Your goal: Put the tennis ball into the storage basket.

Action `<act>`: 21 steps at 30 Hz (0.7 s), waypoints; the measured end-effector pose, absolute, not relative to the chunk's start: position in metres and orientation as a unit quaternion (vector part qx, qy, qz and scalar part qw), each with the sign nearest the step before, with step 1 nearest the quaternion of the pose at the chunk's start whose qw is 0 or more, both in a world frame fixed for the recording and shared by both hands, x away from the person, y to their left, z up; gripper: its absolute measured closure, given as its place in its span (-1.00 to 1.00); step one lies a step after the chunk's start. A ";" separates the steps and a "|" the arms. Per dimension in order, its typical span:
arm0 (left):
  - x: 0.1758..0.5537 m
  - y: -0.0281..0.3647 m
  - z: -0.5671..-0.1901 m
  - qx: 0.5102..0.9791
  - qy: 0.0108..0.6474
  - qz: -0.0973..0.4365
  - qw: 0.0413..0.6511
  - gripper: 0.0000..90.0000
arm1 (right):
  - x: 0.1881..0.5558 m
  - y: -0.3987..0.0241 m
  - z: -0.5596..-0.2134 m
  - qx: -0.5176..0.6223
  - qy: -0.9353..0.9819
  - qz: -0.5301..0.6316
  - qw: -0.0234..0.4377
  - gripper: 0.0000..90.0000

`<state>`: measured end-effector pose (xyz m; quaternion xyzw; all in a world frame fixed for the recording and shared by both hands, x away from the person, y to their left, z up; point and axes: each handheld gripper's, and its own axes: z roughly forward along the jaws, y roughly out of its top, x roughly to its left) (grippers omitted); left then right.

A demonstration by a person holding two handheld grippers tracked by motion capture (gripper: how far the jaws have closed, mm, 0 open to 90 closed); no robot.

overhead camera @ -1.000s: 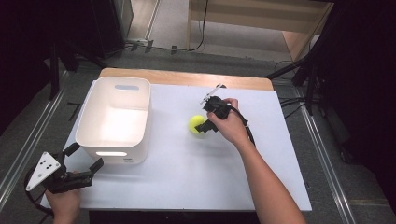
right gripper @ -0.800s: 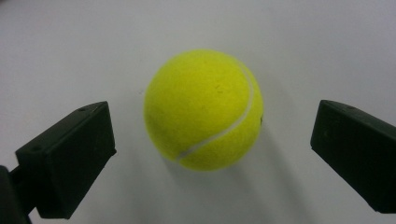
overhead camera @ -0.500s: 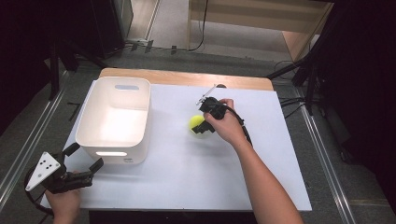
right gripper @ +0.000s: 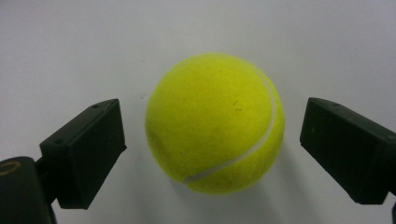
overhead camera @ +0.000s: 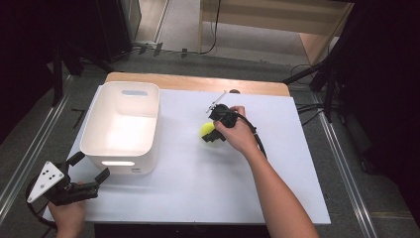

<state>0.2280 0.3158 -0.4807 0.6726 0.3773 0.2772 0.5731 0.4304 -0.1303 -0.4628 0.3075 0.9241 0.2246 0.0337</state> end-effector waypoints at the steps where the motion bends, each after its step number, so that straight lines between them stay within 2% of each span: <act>1: 0.228 0.316 -0.481 0.672 0.378 0.277 0.573 -1.00 | 0.430 -0.130 -0.463 0.309 0.924 0.224 0.033 -0.89; 9: 0.228 0.316 -0.481 0.673 0.377 0.277 0.573 -1.00 | 0.432 -0.127 -0.467 0.308 0.926 0.219 0.029 -0.88; 10: 0.228 0.316 -0.481 0.673 0.377 0.277 0.573 -1.00 | 0.431 -0.127 -0.467 0.307 0.926 0.218 0.029 -0.84; 11: 0.228 0.316 -0.481 0.673 0.377 0.277 0.573 -1.00 | 0.431 -0.127 -0.467 0.307 0.926 0.218 0.028 -0.69; 12: 0.228 0.316 -0.481 0.673 0.377 0.277 0.573 -1.00 | 0.431 -0.126 -0.467 0.304 0.927 0.219 0.027 -0.67; 21: 0.228 0.316 -0.481 0.673 0.377 0.276 0.574 -1.00 | 0.432 -0.124 -0.469 0.310 0.926 0.213 0.030 -0.62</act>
